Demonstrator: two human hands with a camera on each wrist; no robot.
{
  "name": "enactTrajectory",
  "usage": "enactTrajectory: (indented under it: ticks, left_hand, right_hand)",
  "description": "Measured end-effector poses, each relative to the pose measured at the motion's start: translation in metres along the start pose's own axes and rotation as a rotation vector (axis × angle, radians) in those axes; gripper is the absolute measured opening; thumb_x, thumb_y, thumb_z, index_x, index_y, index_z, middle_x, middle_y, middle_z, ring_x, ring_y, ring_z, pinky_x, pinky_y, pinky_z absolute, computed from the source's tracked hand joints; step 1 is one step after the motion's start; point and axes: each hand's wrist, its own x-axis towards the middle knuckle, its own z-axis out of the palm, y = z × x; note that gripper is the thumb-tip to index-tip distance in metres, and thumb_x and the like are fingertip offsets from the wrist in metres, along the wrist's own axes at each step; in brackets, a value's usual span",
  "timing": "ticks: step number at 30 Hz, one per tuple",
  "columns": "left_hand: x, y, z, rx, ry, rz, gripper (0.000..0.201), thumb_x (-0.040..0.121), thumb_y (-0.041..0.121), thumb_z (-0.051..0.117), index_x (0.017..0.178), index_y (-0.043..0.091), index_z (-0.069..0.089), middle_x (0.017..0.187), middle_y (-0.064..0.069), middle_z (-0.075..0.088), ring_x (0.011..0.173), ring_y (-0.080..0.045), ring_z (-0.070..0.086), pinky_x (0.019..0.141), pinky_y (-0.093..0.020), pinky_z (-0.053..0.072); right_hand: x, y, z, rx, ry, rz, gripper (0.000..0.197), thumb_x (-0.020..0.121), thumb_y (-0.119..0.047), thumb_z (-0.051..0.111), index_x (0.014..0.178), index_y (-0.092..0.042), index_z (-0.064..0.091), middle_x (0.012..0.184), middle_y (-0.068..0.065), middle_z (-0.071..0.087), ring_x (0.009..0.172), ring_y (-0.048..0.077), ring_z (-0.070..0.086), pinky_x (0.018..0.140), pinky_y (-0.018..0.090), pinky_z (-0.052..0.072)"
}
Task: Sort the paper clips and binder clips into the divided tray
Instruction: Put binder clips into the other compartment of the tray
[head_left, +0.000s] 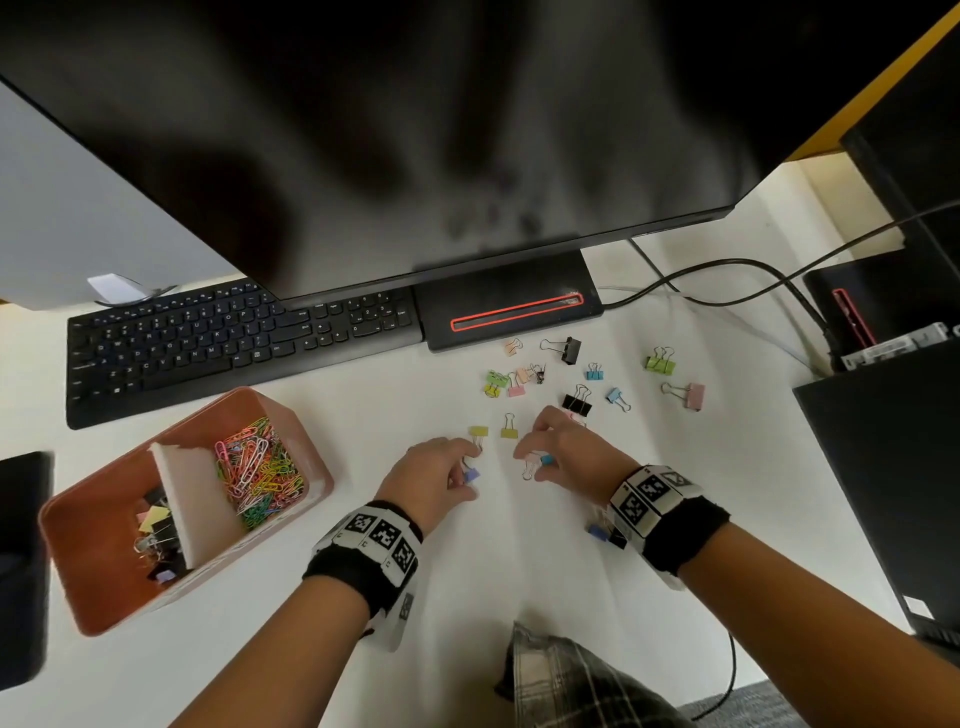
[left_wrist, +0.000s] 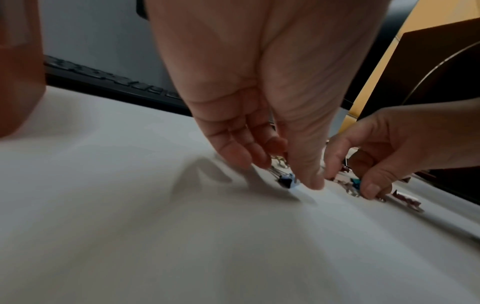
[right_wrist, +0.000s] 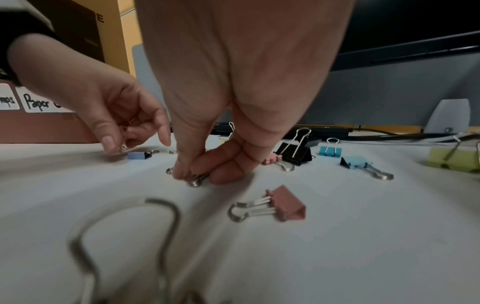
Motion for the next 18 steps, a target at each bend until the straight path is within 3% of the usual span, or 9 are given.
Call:
enactTrajectory:
  ticks: [2,4,7,12,15,18]
  left_hand:
    - [0.005,0.001,-0.001,0.103,0.001,0.02,0.035,0.078,0.014,0.07,0.111,0.023,0.061,0.078,0.007,0.054,0.08,-0.01,0.05,0.079,-0.019,0.038]
    - [0.01,0.003,-0.001,0.177,0.002,0.036,0.028,0.08,0.016,0.067,0.107,0.021,0.063,0.084,0.007,0.053,0.086,-0.011,0.045,0.079,-0.02,0.036]
    - [0.014,0.003,-0.001,0.223,-0.005,0.051,0.019,0.079,0.016,0.068,0.098,0.018,0.065,0.087,0.006,0.05,0.087,-0.012,0.043,0.078,-0.022,0.038]
    - [0.013,-0.002,0.002,0.112,0.038,0.077,0.011,0.072,0.005,0.073,0.07,0.01,0.064,0.088,0.004,0.044,0.077,-0.012,0.048,0.068,-0.008,0.035]
    - [0.01,-0.002,0.003,0.08,0.05,0.075,0.009,0.073,0.003,0.072,0.073,0.008,0.064,0.085,0.002,0.046,0.076,-0.015,0.052,0.067,-0.011,0.037]
    - [0.008,-0.002,0.003,0.04,0.078,0.029,0.02,0.072,0.002,0.071,0.086,0.008,0.058,0.087,-0.002,0.05,0.07,-0.015,0.052,0.064,-0.01,0.037]
  right_hand:
    - [0.0,0.0,0.0,0.011,0.01,0.004,0.023,0.082,-0.01,0.065,0.104,-0.016,0.066,0.103,0.0,0.043,0.087,0.016,0.05,0.08,0.024,0.041]
    - [0.0,-0.001,0.0,0.009,0.007,0.014,0.021,0.082,-0.011,0.065,0.103,-0.016,0.065,0.101,0.0,0.044,0.086,0.015,0.048,0.078,0.022,0.037]
    - [0.001,-0.002,-0.001,-0.005,0.009,0.028,0.018,0.081,-0.013,0.066,0.1,-0.013,0.065,0.102,0.003,0.045,0.09,0.019,0.051,0.08,0.025,0.04]
    - [0.002,-0.003,-0.004,-0.042,0.039,0.016,0.015,0.08,-0.02,0.069,0.093,-0.014,0.064,0.098,0.001,0.054,0.092,0.015,0.05,0.078,0.024,0.037]
    - [0.001,-0.005,-0.006,-0.085,0.062,-0.002,0.016,0.081,-0.025,0.068,0.095,-0.019,0.065,0.097,-0.001,0.061,0.095,0.014,0.047,0.082,0.026,0.039]
    - [0.0,-0.006,-0.009,0.035,0.091,-0.009,0.014,0.081,-0.023,0.067,0.095,-0.018,0.067,0.094,0.001,0.062,0.092,0.015,0.052,0.085,0.028,0.043]
